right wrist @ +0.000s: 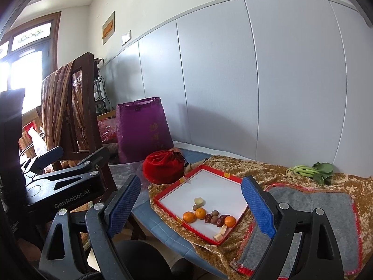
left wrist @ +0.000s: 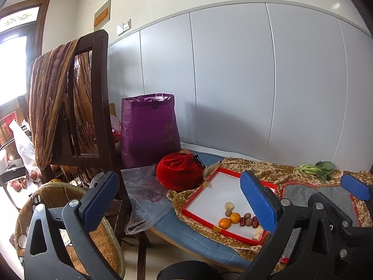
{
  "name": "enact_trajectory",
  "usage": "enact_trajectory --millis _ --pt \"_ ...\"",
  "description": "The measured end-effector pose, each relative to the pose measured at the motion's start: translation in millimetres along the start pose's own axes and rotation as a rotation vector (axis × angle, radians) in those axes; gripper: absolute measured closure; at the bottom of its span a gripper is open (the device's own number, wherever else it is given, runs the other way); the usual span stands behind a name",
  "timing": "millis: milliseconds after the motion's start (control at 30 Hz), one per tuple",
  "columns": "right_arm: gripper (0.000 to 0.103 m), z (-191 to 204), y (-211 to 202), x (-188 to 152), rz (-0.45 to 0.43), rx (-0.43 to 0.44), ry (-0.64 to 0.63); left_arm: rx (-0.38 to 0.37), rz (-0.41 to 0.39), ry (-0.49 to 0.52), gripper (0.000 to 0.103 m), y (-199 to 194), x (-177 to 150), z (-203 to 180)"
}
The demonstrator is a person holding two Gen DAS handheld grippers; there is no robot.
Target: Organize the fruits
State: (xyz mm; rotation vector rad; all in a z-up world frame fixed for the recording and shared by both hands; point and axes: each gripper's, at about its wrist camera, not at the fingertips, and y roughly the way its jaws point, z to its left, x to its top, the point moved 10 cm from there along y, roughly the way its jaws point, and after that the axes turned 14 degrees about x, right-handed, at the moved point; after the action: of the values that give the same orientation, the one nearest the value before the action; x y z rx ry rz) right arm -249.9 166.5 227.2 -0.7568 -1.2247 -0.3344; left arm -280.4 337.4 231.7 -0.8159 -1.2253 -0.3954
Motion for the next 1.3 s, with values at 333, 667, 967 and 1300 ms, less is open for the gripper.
enact_trajectory --millis 333,667,967,1300 --pt "0.014 4 -9 4 -0.016 0.003 -0.004 -0.001 -0.004 -0.002 0.0 -6 0 2" --pt "0.014 13 -17 9 -0.036 0.005 -0.018 0.005 -0.026 -0.018 0.0 -16 5 8" --pt "0.013 13 -11 7 -0.027 0.006 -0.02 0.009 -0.019 -0.021 0.0 -14 5 10" --pt "0.013 10 -6 8 -0.021 0.006 -0.011 0.005 -0.008 -0.016 0.0 -5 4 6"
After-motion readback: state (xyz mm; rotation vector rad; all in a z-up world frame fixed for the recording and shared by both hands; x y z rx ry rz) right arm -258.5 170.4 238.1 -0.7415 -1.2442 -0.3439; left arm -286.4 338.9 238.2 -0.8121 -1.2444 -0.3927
